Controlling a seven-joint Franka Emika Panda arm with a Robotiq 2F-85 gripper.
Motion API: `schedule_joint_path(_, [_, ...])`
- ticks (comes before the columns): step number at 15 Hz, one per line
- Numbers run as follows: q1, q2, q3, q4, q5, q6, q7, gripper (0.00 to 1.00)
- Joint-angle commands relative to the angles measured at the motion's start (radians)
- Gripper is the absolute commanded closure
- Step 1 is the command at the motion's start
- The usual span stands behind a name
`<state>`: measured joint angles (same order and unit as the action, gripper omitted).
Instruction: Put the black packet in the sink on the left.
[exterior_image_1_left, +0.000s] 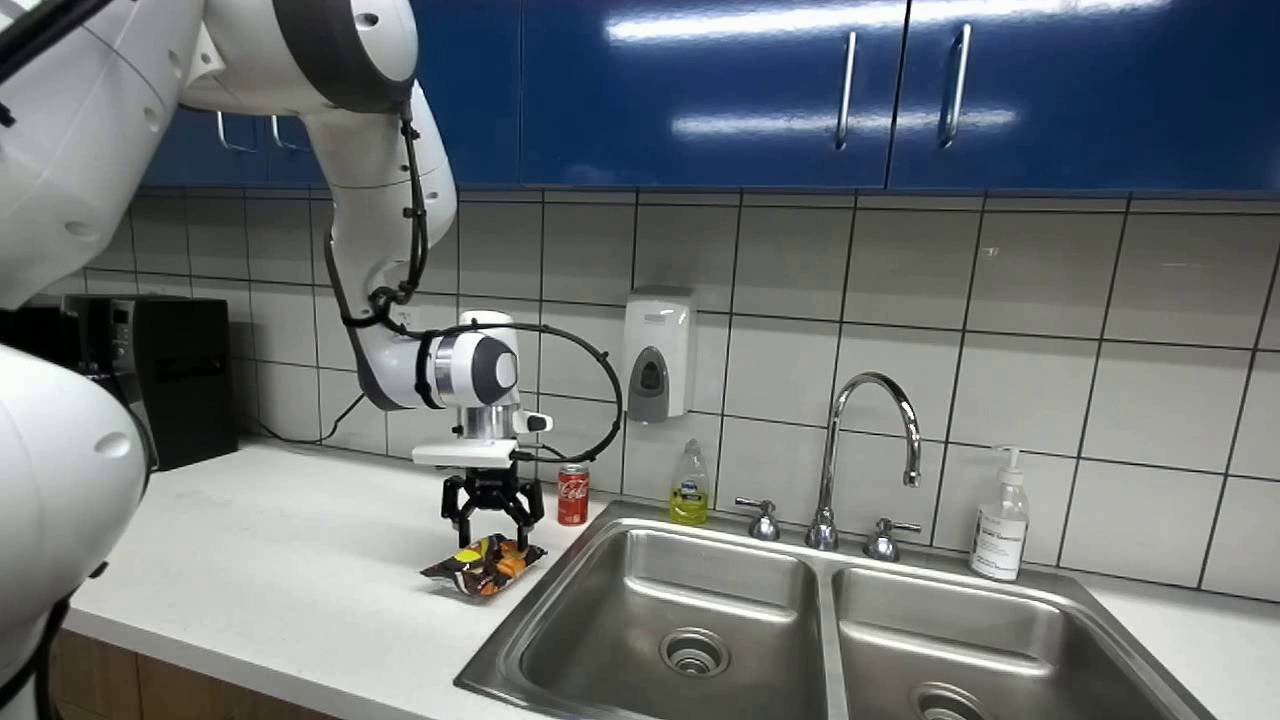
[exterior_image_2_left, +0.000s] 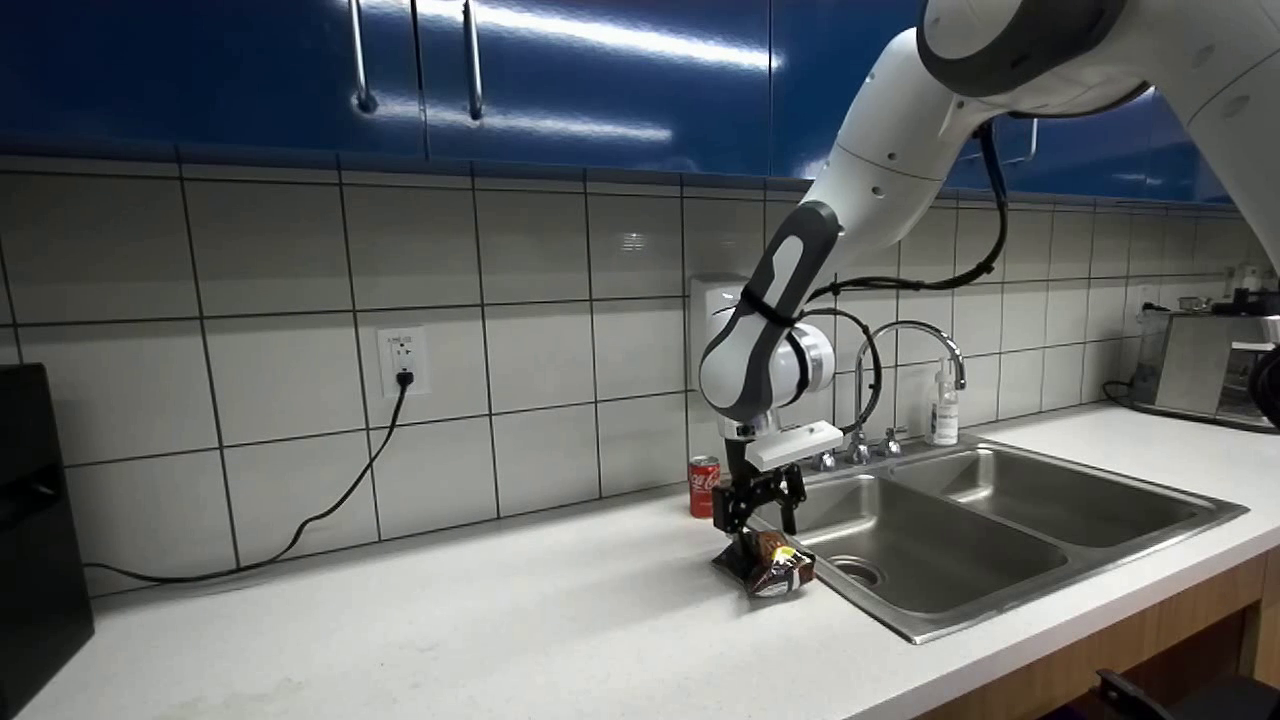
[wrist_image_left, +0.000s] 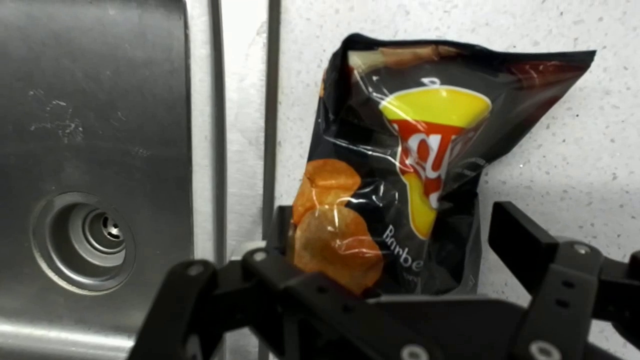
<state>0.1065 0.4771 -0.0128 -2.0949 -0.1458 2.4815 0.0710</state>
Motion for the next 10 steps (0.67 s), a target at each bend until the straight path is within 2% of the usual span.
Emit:
schedule_joint_path(1, [0.013, -0.002, -0.011, 0.022, -0.015, -0.051, 0.034, 0.0])
schedule_joint_path(2, [0.013, -0.004, -0.01, 0.021, -0.015, -0.053, 0.033, 0.02])
schedule_joint_path(3, [0.011, -0.005, -0.009, 0.021, -0.014, -0.056, 0.031, 0.26])
schedule_joint_path(4, [0.008, -0.007, -0.006, 0.021, -0.009, -0.059, 0.027, 0.27])
schedule_joint_path(5, [0.007, -0.009, -0.005, 0.019, -0.008, -0.06, 0.024, 0.32])
schedule_joint_path(10, [-0.001, -0.01, 0.004, 0.016, 0.005, -0.067, 0.009, 0.71])
